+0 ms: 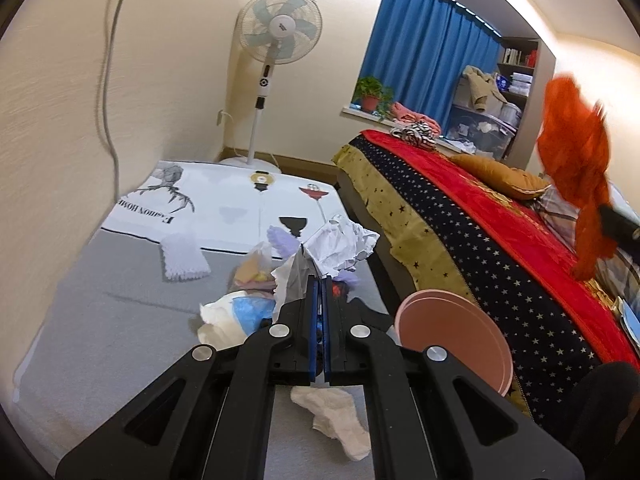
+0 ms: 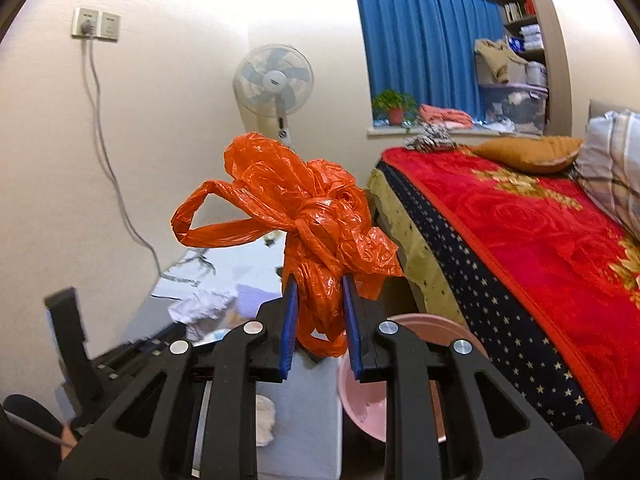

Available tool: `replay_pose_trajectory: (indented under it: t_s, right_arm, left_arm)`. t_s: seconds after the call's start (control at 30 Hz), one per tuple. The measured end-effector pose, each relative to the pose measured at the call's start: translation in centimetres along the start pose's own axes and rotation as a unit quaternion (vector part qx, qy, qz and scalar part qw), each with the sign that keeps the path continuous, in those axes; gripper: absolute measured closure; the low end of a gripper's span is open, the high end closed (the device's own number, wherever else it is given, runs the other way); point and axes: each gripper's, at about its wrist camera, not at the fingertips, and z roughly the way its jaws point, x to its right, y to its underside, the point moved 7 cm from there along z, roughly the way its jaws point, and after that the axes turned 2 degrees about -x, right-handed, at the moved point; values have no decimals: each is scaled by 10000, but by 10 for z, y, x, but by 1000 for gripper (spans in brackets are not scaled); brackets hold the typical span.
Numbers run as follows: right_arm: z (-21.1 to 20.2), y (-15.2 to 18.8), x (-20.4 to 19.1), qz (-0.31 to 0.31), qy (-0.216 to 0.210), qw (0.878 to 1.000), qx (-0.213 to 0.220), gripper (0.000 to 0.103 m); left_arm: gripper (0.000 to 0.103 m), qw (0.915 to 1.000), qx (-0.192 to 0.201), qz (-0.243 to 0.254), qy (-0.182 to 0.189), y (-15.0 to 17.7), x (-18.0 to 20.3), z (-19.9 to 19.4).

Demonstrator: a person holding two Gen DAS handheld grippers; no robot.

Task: Collect trash
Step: 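Carry the orange bag and white paper over the pink bin and release both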

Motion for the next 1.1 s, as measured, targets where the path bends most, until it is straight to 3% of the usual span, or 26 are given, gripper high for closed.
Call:
replay_pose_trajectory:
  t_s: [0.3, 0.73, 1.1]
  right_arm:
    - [34, 17, 63, 379, 422, 9978, -357, 81]
    - [81, 50, 147, 1015, 957, 9864, -870, 81]
    - [99, 64, 155, 1012, 1146, 9827, -1042, 81]
  left_arm:
    - [101, 9994, -52, 227, 252, 2, 30, 18]
    - [101, 9898, -391, 1031, 901, 29, 126, 75]
    - [102, 9831, -747, 1226, 1134, 53, 150, 110]
